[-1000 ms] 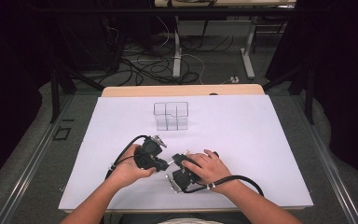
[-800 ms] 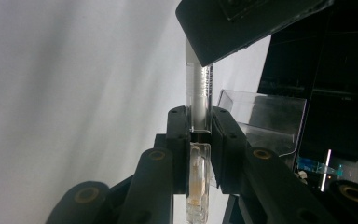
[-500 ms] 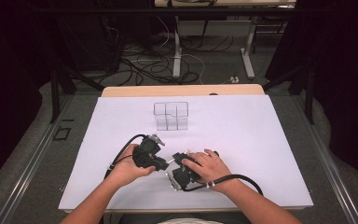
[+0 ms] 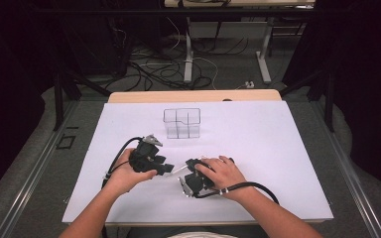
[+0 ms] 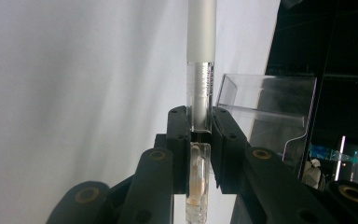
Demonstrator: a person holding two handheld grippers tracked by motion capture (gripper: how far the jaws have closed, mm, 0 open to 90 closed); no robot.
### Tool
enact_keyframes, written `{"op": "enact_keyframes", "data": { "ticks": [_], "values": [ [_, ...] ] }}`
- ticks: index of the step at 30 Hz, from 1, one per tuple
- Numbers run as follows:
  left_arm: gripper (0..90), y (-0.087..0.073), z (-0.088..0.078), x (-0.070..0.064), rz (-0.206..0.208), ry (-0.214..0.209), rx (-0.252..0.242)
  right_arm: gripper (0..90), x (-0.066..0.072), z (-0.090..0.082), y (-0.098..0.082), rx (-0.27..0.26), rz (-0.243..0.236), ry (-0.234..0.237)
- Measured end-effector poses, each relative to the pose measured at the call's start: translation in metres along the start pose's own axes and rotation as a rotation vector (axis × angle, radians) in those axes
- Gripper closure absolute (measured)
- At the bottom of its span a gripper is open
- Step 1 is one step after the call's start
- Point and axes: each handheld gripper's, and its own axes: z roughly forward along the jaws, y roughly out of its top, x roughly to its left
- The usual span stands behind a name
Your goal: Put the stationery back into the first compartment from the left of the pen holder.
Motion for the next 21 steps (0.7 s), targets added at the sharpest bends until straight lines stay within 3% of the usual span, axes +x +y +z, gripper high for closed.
{"op": "enact_keyframes", "data": {
  "ticks": [5, 7, 8, 12, 16, 21],
  "values": [
    [42.3, -0.005, -0.008, 0.013, -0.021, 0.047, -0.055, 79.2, -0.007, 0.001, -0.004, 0.006, 0.025, -0.003],
    [40.2, -0.007, -0.012, 0.019, -0.032, 0.045, -0.077, 79.2, -0.01, 0.001, -0.005, 0.013, 0.045, -0.006],
    [39.7, -0.008, -0.014, 0.021, -0.034, 0.053, -0.088, 79.2, -0.013, 0.003, -0.006, -0.008, 0.036, -0.02],
    [37.2, -0.011, -0.02, 0.032, -0.035, 0.097, -0.114, 79.2, -0.019, 0.006, -0.009, -0.008, 0.068, -0.026],
    [35.5, -0.017, -0.026, 0.047, -0.054, 0.146, -0.125, 79.2, -0.028, 0.008, -0.013, -0.008, 0.145, -0.019],
    [33.1, -0.028, -0.033, 0.066, -0.114, 0.216, -0.177, 79.3, -0.047, 0.012, -0.021, -0.035, 0.292, -0.007]
  ]
}}
